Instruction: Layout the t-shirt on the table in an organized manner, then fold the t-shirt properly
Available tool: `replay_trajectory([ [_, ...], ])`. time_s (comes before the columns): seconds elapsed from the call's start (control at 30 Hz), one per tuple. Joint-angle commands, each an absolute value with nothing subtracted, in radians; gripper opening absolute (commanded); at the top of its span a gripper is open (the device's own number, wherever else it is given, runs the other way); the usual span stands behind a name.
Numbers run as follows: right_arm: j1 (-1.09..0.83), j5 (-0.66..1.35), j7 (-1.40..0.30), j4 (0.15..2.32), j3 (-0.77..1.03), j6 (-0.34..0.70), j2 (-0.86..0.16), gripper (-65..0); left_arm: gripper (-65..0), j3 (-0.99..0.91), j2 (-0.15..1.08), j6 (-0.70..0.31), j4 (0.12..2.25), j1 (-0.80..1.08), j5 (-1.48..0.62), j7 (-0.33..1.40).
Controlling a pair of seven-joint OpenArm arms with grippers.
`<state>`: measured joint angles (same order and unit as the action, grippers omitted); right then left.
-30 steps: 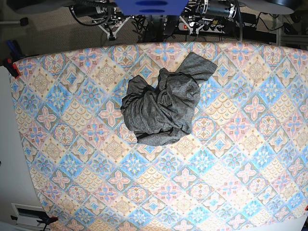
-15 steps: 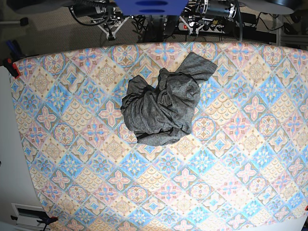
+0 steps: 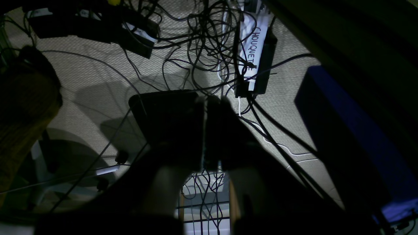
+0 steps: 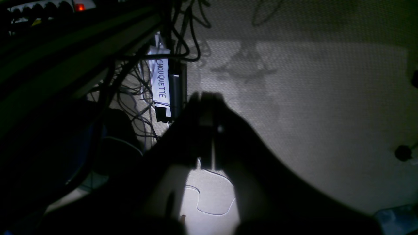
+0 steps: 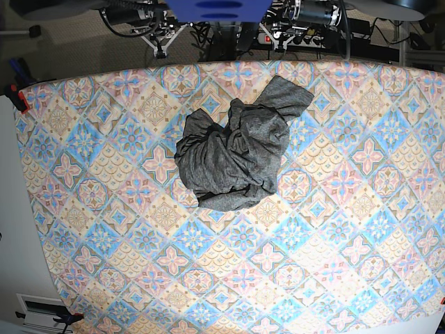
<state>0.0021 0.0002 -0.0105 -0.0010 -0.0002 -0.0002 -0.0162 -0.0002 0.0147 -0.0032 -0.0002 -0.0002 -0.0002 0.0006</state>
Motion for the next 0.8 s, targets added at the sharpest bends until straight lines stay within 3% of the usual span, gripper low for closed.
replay_trajectory([
  [0.0,0.002,0.004,-0.002,0.000,-0.002,-0.002,-0.019,-65.0,-65.0,0.002,0.015,-0.004,0.001,0.001,0.002,0.002],
  [0.27,-0.004,0.005,0.004,0.000,0.007,-0.002,-0.082,-65.0,-65.0,0.002,0.067,-0.004,0.002,0.038,0.001,-0.038],
  [0.77,-0.257,0.007,0.550,0.000,0.166,-0.002,-0.088,-65.0,-65.0,-0.004,0.097,-0.004,0.000,0.277,-0.007,-0.725],
])
